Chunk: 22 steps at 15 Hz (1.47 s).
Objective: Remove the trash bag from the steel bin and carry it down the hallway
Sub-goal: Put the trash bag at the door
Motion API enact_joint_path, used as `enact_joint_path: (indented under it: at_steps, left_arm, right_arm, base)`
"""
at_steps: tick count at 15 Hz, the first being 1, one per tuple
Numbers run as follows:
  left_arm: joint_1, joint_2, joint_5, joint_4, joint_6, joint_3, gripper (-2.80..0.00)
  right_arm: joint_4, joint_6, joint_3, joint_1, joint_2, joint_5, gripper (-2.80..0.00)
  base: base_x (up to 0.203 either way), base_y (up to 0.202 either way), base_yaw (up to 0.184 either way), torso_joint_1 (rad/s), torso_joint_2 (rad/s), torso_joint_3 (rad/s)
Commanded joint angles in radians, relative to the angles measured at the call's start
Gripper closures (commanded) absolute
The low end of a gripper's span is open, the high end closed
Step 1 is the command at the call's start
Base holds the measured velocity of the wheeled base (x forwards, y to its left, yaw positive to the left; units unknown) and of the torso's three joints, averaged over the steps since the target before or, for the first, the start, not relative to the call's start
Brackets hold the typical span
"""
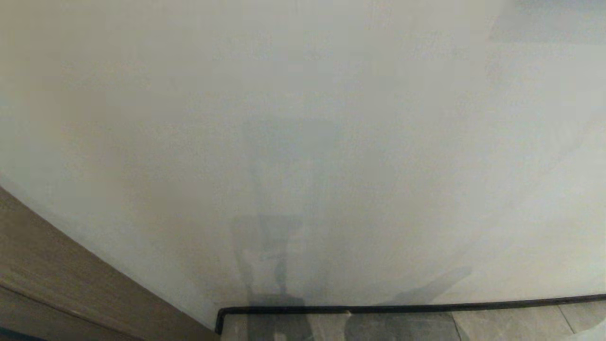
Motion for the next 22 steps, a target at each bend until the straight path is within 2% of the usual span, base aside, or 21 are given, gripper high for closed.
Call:
enact_joint_path:
  at_steps: [1, 8, 14, 16, 19, 22]
  left_arm:
    - [0.001, 0.000, 0.000, -0.001, 0.000, 0.000, 0.00]
    - [0.000, 0.000, 0.000, -0.001, 0.000, 0.000, 0.00]
    - [0.000, 0.000, 0.000, 0.000, 0.000, 0.000, 0.00]
    - [0.000, 0.000, 0.000, 0.000, 0.001, 0.000, 0.00]
    - [0.000, 0.000, 0.000, -0.001, 0.000, 0.000, 0.00]
    - [0.000, 0.000, 0.000, 0.000, 0.001, 0.000, 0.00]
  right_arm:
    - [-0.001, 0.000, 0.000, 0.000, 0.000, 0.000, 0.00]
    - [-0.001, 0.001, 0.000, 0.000, 0.000, 0.000, 0.00]
    - [0.026, -0.011, -0.028, 0.000, 0.002, -0.001, 0.00]
    - [0.147, -0.020, -0.156, 0.000, 0.054, 0.010, 0.00]
    - [0.467, -0.043, -0.364, 0.001, 0.142, 0.023, 0.00]
    - [0.559, -0.067, -0.475, 0.004, 0.323, 0.033, 0.00]
  base:
    - [0.000, 0.000, 0.000, 0.005, 0.00, -0.202]
    - [0.000, 0.000, 0.000, 0.002, 0.00, -0.190]
    - [0.000, 0.000, 0.000, 0.001, 0.00, -0.019]
    - [0.000, 0.000, 0.000, 0.000, 0.00, 0.000]
    - [0.000, 0.000, 0.000, 0.000, 0.00, 0.000]
    - [0.000, 0.000, 0.000, 0.000, 0.00, 0.000]
